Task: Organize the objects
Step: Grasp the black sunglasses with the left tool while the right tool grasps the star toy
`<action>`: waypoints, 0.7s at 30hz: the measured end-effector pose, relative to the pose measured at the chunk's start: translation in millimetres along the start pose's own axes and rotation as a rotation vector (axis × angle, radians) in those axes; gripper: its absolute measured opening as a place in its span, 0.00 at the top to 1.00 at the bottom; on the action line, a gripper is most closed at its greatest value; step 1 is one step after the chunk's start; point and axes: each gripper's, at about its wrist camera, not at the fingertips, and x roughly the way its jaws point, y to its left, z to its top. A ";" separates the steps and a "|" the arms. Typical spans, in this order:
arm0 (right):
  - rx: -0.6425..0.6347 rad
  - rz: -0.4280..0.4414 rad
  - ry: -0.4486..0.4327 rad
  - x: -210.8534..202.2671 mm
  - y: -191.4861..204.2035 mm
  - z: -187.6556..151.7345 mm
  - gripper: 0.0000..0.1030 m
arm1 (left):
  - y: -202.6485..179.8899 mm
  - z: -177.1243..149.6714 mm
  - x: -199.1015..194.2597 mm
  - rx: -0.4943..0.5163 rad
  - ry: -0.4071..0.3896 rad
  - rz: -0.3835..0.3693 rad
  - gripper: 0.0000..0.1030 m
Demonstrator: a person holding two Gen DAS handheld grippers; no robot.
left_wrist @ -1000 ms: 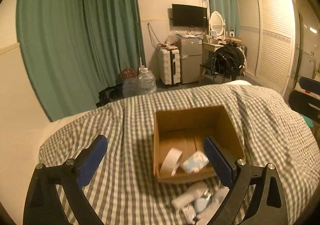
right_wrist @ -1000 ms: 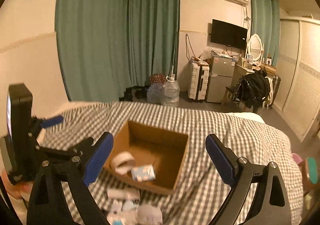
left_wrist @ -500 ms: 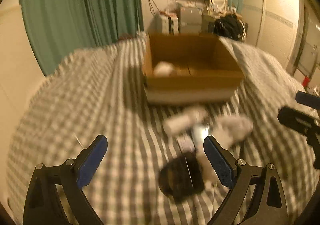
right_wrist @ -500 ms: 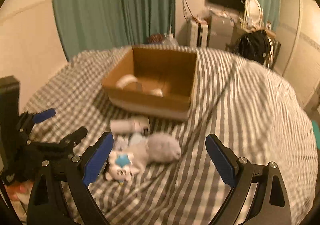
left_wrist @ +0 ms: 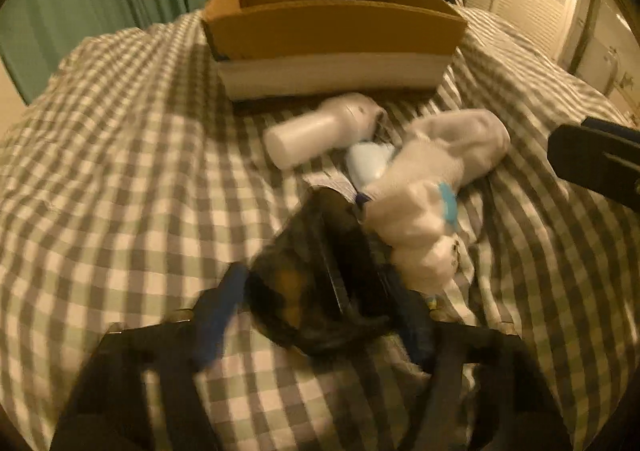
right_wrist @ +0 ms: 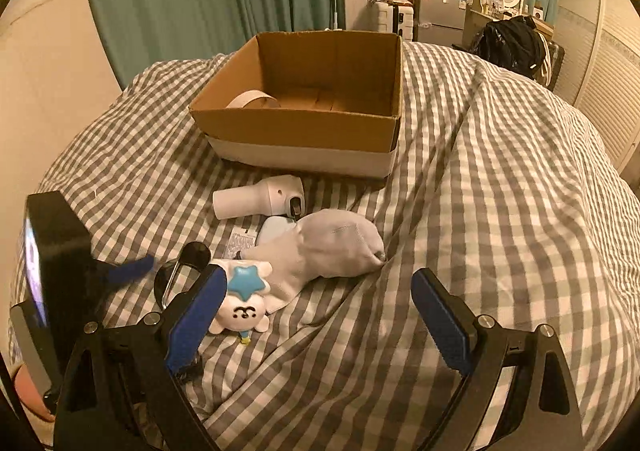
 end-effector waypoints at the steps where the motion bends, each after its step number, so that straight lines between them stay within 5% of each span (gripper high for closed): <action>1: -0.001 0.002 0.002 0.7 0.9 -0.4 0.09 | -0.4 -0.3 0.2 0.003 -0.003 0.000 0.35; 7: -0.008 0.012 0.021 6.9 9.0 -3.6 0.09 | 8.0 2.0 -25.8 -0.032 -0.070 0.017 0.35; 15: -0.030 0.032 0.085 37.0 28.6 -2.9 0.09 | 44.2 13.0 -59.5 -0.083 -0.173 0.156 0.35; 21: -0.090 0.038 0.187 75.4 52.3 -6.8 0.30 | 62.8 12.8 -52.6 -0.128 -0.155 0.152 0.35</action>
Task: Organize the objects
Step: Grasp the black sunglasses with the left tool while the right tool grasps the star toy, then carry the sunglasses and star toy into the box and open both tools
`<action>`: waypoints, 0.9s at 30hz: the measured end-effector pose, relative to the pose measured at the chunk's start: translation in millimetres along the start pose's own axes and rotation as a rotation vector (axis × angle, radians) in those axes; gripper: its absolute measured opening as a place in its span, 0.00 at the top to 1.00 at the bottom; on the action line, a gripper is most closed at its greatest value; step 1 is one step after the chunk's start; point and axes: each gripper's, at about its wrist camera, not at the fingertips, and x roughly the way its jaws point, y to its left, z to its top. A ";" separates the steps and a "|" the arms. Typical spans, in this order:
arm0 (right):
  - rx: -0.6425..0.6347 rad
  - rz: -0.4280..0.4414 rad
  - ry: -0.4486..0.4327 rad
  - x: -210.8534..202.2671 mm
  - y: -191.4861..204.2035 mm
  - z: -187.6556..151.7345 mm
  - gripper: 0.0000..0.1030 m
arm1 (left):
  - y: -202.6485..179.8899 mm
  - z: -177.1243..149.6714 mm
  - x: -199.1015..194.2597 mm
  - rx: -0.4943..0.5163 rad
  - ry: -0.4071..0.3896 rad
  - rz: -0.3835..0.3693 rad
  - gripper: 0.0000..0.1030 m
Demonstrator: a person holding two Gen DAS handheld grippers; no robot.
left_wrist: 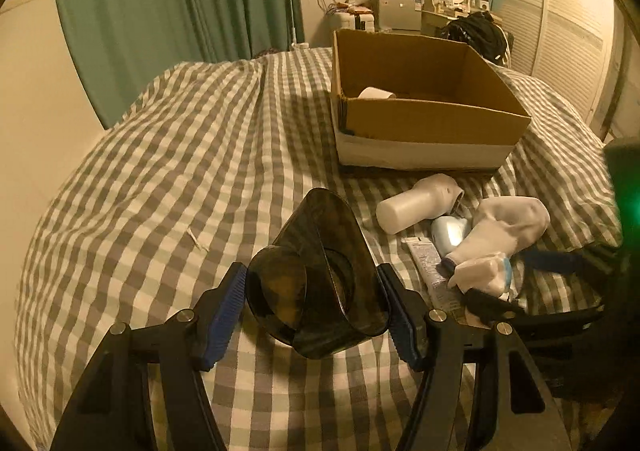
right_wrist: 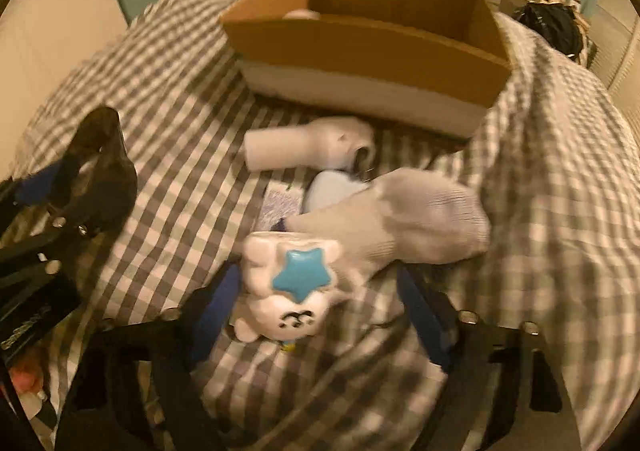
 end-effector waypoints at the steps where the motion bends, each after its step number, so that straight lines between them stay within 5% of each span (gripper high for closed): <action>1: -0.008 0.001 0.010 4.1 2.5 -0.2 0.41 | 0.7 -0.7 0.2 0.000 0.002 -0.002 0.35; 4: -0.034 0.014 0.017 9.3 9.4 -3.3 0.53 | -1.1 -1.7 2.7 0.003 0.005 -0.006 0.35; 16: -0.049 -0.011 -0.110 -42.0 10.4 -14.7 0.54 | -9.5 -2.6 -10.1 0.010 -0.008 -0.019 0.35; 27: -0.099 -0.035 -0.322 -137.8 11.6 6.6 0.54 | -18.0 37.2 -64.0 0.025 -0.132 -0.069 0.35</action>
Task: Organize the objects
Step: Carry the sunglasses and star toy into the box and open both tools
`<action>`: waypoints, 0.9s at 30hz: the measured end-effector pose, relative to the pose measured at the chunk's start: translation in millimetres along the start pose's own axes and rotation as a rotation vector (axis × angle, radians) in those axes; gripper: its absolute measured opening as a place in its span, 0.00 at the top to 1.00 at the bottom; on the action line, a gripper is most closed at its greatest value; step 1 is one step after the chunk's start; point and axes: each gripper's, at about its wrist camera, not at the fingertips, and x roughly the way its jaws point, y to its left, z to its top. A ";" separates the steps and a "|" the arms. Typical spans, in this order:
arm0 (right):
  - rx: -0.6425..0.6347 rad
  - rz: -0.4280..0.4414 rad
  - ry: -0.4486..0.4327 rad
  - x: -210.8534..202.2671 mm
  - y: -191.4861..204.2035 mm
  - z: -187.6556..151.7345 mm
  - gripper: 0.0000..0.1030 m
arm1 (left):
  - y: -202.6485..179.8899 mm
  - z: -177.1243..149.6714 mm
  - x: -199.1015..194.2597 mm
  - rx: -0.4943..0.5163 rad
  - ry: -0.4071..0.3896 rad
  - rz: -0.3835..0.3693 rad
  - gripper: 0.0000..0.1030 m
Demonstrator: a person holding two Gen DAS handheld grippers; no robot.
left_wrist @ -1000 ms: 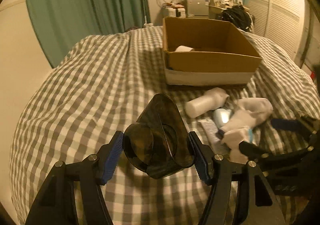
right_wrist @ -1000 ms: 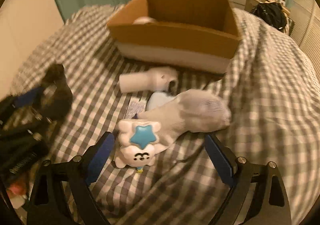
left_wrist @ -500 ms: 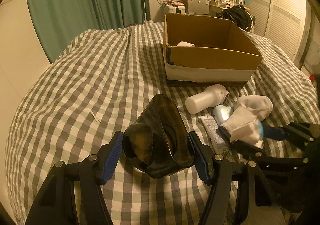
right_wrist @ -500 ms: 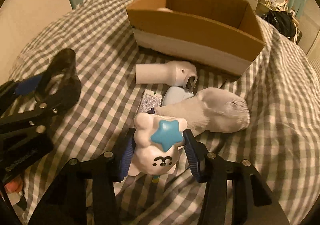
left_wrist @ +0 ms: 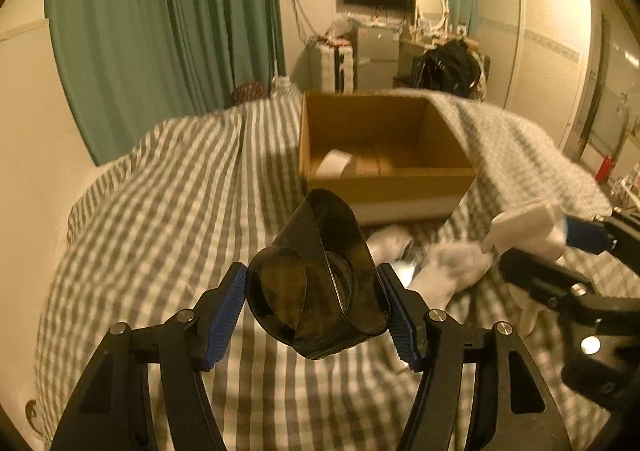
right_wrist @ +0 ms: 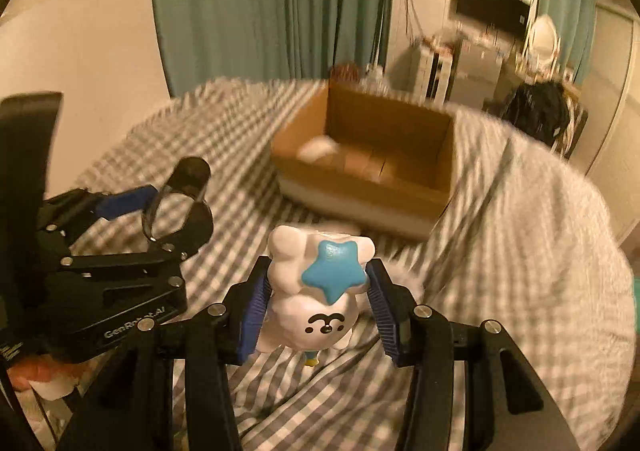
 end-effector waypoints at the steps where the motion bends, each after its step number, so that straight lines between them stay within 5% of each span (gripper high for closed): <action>1: -0.008 -0.009 -0.022 -8.0 -1.6 7.3 0.54 | -0.5 5.0 -3.0 0.004 -0.012 0.000 0.35; 10: -0.063 -0.055 -0.179 -46.5 -18.1 77.7 0.54 | -20.0 81.1 -26.6 0.067 -0.151 -0.038 0.35; 16: -0.061 -0.055 -0.230 -43.0 -34.9 121.3 0.54 | -30.3 133.2 -7.2 0.102 -0.192 -0.051 0.35; 27: -0.006 -0.065 -0.211 40.8 -86.9 189.7 0.54 | -30.5 195.0 76.5 0.081 -0.166 -0.102 0.35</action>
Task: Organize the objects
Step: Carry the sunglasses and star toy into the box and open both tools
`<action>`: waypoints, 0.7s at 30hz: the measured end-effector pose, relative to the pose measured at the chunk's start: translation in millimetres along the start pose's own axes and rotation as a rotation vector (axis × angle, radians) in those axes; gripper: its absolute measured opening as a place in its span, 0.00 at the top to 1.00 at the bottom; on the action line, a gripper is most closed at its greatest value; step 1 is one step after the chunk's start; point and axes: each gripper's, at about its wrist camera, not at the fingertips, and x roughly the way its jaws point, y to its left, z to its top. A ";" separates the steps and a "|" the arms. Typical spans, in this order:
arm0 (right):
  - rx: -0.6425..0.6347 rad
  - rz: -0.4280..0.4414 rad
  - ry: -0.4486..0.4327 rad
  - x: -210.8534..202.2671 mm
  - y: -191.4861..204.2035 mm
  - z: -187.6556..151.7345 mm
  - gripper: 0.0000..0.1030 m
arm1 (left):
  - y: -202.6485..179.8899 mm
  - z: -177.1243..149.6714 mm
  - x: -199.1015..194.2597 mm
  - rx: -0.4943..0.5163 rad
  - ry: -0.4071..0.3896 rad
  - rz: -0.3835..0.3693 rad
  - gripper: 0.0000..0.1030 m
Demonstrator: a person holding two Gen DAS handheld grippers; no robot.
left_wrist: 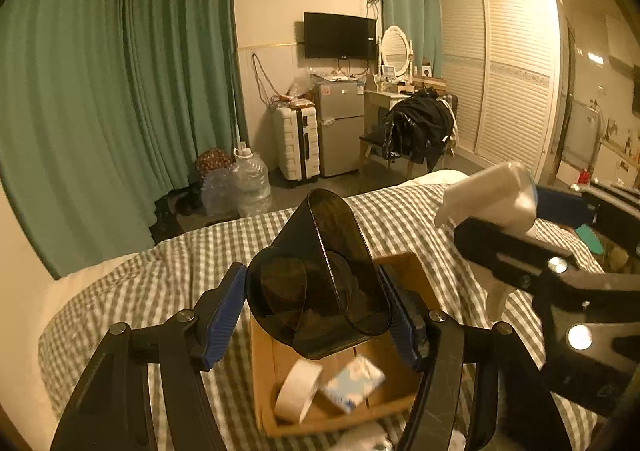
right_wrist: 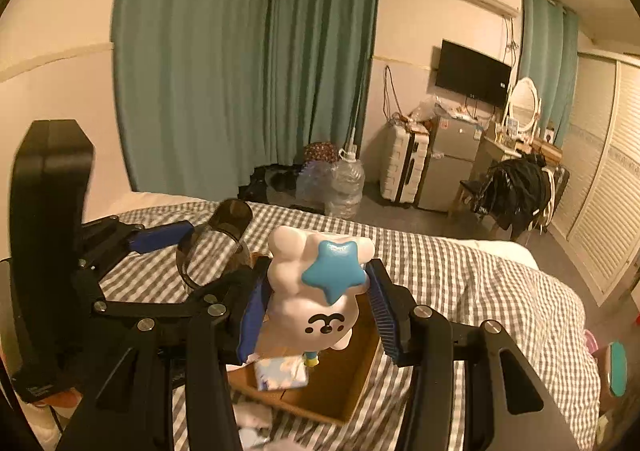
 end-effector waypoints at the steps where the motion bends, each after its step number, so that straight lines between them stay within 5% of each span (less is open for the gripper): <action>1: 0.010 0.001 0.011 13.9 -4.3 1.3 0.54 | 2.3 2.1 14.0 -0.005 0.007 0.000 0.35; 13: 0.084 0.014 0.185 134.5 -43.1 -43.2 0.54 | 4.6 -43.1 121.9 0.009 0.184 -0.028 0.35; 21: 0.140 0.048 0.283 173.9 -62.8 -70.6 0.54 | -5.1 -64.7 142.2 0.040 0.255 -0.051 0.35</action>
